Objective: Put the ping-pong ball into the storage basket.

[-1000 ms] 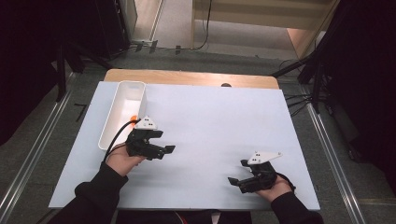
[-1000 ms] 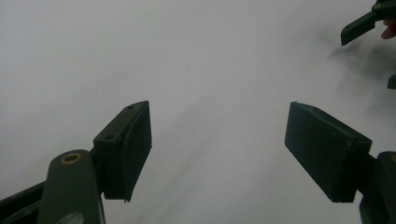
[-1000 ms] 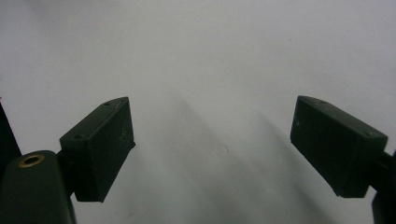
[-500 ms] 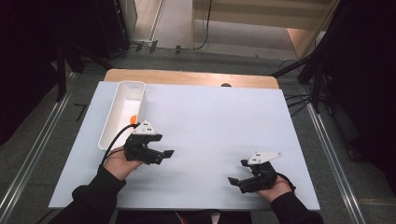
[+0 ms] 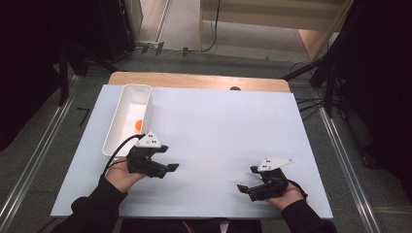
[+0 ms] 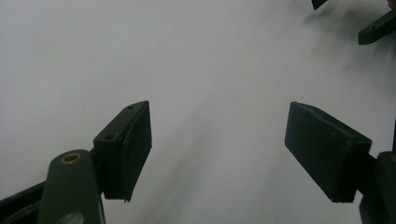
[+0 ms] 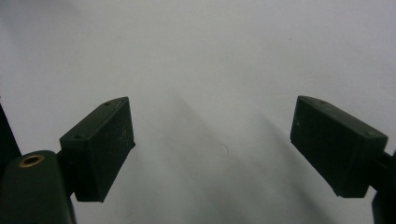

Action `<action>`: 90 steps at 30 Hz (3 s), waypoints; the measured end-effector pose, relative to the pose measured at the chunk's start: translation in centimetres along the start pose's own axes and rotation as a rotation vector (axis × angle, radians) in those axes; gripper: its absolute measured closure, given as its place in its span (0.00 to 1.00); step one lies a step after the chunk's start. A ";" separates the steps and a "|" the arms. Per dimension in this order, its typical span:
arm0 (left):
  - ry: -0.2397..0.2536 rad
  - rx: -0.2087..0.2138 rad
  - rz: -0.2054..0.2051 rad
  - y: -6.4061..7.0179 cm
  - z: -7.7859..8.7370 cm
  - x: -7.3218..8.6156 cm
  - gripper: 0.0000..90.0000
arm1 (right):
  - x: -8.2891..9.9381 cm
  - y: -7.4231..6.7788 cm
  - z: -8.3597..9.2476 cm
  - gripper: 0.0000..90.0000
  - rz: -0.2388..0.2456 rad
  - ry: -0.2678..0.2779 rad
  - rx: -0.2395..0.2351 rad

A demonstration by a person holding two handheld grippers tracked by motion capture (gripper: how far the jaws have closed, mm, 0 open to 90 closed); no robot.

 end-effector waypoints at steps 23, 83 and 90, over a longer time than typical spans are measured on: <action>-0.048 0.047 -0.052 0.8 0.0 2.3 0.26 | 0.0 0.0 0.0 0.14 0.001 0.001 0.003; -0.076 0.080 -0.013 0.9 0.7 4.8 0.26 | 0.0 0.1 0.0 0.14 -0.001 -0.001 0.004; -0.078 0.082 -0.014 0.9 0.7 4.8 0.26 | 0.0 0.1 0.0 0.14 0.000 -0.001 0.004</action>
Point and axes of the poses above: each handheld gripper's, and its own axes: z roughly backward along the jaws, x roughly out of its underside, y roughly to its right, the point moved 4 cm from there along -z, roughly forward along the jaws, and after that the axes turned 14 degrees about x, right-handed, at the moved point
